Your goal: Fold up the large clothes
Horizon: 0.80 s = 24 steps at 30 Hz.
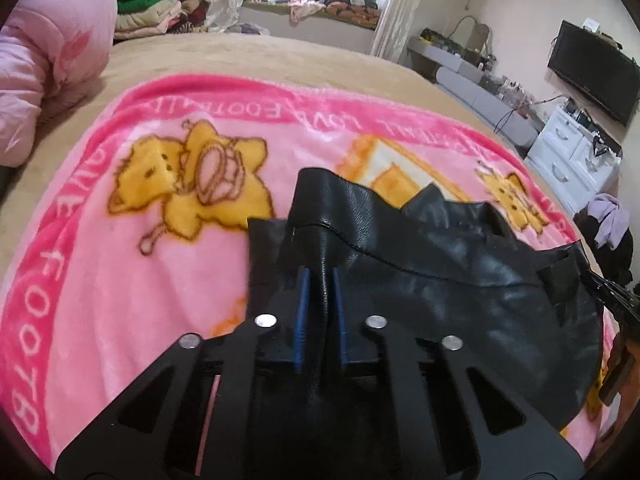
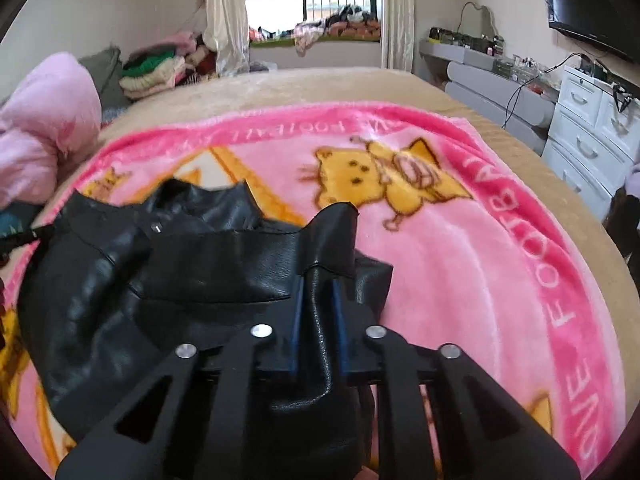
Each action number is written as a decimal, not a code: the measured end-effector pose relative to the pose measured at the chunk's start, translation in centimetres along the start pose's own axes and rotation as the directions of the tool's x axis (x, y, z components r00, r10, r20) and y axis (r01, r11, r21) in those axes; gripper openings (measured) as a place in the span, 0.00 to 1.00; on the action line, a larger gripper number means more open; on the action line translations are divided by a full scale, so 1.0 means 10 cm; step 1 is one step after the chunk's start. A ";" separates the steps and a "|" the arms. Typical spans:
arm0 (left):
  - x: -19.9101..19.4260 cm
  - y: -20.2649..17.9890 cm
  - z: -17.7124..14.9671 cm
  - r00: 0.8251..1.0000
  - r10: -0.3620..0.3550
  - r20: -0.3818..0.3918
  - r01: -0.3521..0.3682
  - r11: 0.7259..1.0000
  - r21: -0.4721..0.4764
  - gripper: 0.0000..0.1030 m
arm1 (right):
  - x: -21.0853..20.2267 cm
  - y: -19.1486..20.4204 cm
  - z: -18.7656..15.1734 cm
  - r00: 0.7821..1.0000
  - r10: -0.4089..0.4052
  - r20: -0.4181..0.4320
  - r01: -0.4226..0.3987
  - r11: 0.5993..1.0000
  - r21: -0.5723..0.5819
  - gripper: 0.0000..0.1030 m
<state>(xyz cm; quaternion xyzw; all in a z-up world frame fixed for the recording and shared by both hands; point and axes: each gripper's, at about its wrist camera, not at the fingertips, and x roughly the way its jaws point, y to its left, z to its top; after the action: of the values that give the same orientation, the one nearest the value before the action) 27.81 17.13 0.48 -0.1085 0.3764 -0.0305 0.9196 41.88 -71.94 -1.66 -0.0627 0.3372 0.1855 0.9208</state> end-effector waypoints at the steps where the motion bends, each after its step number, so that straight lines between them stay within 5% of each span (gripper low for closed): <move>1: -0.07 0.00 0.04 1.000 0.003 0.025 -0.003 1.000 0.000 0.01 | -0.05 0.00 0.03 1.000 -0.003 0.021 0.003 1.000 0.001 0.08; 10: -0.33 -0.05 0.38 0.984 -0.009 0.177 0.014 1.000 -0.026 0.00 | -0.30 -0.32 0.40 0.986 0.031 0.167 -0.056 0.988 0.146 0.07; 24: 0.60 0.18 0.20 0.994 0.110 0.010 -0.109 0.989 -0.099 0.00 | 0.61 -0.39 0.08 0.996 -0.058 -0.067 0.068 0.985 0.160 0.12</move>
<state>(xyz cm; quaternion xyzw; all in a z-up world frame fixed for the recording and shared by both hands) 33.47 18.44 -2.71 -0.1331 0.3756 0.0395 0.9163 48.14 -73.50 -5.01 -0.0039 0.3774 0.1265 0.9173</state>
